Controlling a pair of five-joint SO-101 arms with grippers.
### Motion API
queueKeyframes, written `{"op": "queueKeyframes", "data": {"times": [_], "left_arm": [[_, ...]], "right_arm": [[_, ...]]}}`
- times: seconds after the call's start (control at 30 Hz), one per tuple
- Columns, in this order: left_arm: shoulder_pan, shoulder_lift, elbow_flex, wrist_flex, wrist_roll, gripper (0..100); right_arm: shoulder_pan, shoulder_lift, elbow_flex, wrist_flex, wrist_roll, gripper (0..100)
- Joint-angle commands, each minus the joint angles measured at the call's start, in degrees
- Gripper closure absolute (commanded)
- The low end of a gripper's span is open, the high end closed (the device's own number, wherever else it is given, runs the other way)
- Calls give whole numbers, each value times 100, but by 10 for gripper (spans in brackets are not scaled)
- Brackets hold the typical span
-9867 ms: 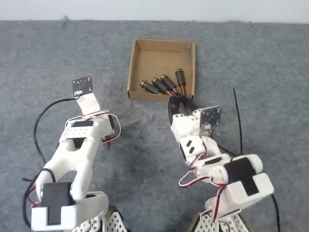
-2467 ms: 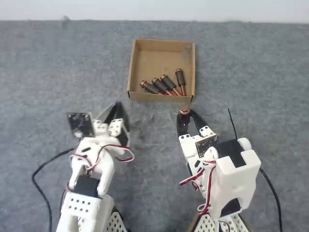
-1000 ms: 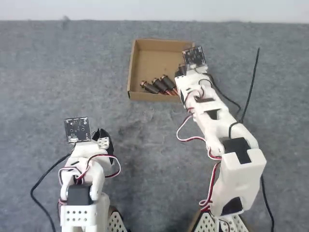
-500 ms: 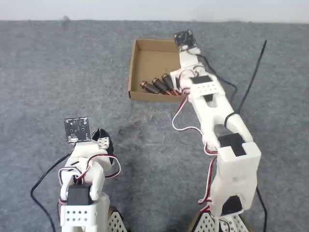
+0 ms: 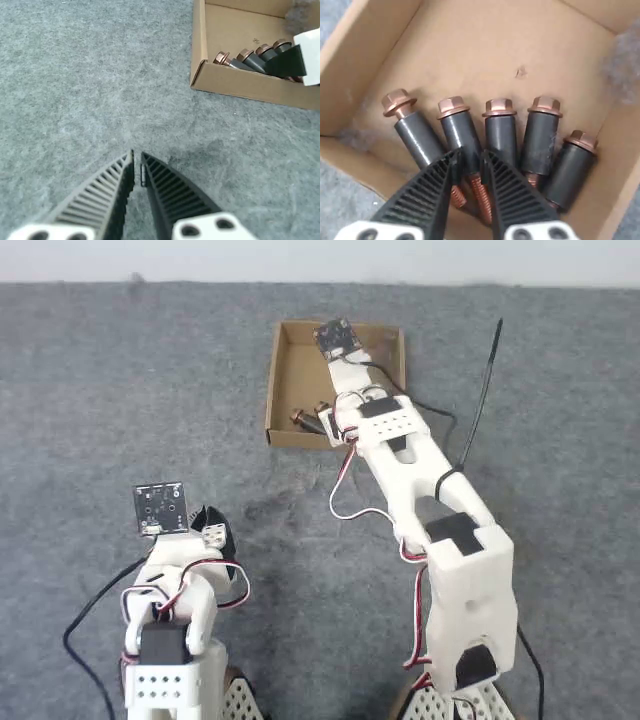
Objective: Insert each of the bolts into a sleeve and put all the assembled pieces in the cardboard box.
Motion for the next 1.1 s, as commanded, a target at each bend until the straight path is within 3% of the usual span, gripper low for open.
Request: {"op": "queueKeyframes", "data": {"times": [0.0,0.6,1.07], "left_arm": [[-26,-97,-92,26,-70,977],[-26,-97,-92,26,-79,977],[-26,-97,-92,26,-79,977]], "right_arm": [[-22,171,-176,13,62,961],[-356,-48,-176,2905,-615,961],[-699,-1297,-167,4075,-2031,961]]}}
